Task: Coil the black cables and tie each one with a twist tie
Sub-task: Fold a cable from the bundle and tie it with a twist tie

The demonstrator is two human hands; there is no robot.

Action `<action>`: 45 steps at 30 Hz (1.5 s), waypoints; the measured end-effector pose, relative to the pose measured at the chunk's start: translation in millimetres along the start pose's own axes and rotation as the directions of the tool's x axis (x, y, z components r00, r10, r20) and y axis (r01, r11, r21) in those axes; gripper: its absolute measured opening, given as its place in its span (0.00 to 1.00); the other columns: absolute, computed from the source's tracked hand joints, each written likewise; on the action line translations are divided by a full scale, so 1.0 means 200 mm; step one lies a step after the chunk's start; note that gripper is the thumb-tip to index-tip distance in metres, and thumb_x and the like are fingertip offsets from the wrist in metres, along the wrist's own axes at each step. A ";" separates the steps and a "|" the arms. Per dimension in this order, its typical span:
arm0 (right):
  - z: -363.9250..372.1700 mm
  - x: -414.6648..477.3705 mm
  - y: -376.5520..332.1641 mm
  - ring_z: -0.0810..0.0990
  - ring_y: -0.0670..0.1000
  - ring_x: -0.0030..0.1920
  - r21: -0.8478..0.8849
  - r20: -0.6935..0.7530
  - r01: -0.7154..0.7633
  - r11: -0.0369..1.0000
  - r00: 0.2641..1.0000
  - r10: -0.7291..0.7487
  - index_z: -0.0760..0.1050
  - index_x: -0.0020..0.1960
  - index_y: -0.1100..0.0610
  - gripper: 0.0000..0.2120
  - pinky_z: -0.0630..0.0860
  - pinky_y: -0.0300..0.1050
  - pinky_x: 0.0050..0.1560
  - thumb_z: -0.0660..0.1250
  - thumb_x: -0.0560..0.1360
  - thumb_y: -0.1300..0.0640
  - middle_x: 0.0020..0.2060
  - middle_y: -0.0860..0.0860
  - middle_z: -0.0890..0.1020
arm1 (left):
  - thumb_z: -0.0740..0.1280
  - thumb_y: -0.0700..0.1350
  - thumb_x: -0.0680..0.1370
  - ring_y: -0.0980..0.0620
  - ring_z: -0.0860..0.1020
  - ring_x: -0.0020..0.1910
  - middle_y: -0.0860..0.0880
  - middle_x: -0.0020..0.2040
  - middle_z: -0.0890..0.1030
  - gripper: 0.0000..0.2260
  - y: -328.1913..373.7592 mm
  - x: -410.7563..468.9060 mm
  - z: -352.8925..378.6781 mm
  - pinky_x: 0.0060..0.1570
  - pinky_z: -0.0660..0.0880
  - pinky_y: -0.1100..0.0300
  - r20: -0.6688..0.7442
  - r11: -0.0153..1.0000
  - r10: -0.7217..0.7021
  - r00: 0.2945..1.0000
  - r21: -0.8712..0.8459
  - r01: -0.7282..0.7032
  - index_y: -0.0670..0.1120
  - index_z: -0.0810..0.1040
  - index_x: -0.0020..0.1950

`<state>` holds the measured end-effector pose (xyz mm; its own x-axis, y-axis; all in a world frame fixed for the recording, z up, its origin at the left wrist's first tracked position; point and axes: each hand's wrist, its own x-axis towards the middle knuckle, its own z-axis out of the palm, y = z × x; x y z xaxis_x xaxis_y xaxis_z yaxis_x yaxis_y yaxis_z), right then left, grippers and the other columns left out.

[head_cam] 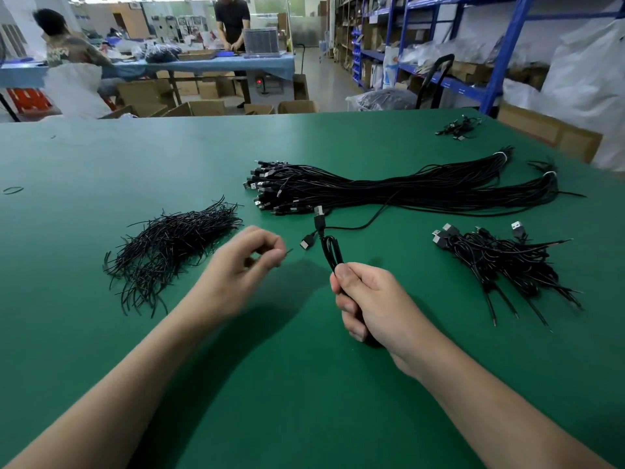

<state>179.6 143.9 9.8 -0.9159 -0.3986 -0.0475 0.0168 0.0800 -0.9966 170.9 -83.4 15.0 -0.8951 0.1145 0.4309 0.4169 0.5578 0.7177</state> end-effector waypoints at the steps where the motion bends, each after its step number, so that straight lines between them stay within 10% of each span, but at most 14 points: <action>1: 0.01 0.00 0.00 0.65 0.47 0.22 0.032 0.012 0.000 0.999 1.000 0.000 0.71 0.43 0.56 0.16 0.64 0.41 0.26 0.56 0.86 0.50 0.28 0.46 0.68 | 0.65 0.45 0.81 0.55 0.77 0.44 0.51 0.45 0.79 0.04 0.05 -0.01 0.04 0.45 0.74 0.62 0.029 0.995 0.002 1.000 -0.102 0.001 0.50 0.78 0.47; 27: 0.12 -0.03 -0.05 0.59 0.40 0.23 0.068 0.009 0.053 0.996 0.999 -0.054 0.68 0.43 0.56 0.14 0.57 0.31 0.24 0.51 0.86 0.59 0.28 0.44 0.64 | 0.78 0.44 0.68 0.48 0.84 0.45 0.38 0.51 0.86 0.16 0.16 -0.07 0.24 0.50 0.80 0.59 0.086 0.586 -0.296 0.951 -0.770 0.252 0.45 0.81 0.53; 45: 0.09 -0.03 0.03 0.66 0.44 0.28 -0.420 -0.079 0.213 0.882 0.960 -0.269 0.72 0.45 0.54 0.13 0.63 0.45 0.29 0.56 0.85 0.52 0.30 0.44 0.73 | 0.75 0.60 0.65 0.49 0.85 0.40 0.46 0.39 0.87 0.18 0.18 -0.08 0.22 0.45 0.82 0.59 -0.004 0.812 -0.419 0.908 -0.449 0.373 0.46 0.86 0.42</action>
<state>192.7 130.9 3.7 -0.9153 -0.3318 0.2281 -0.3487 0.3699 -0.8611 194.0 -29.6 9.5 -0.9868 -0.1332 0.0923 0.0756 0.1260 0.9891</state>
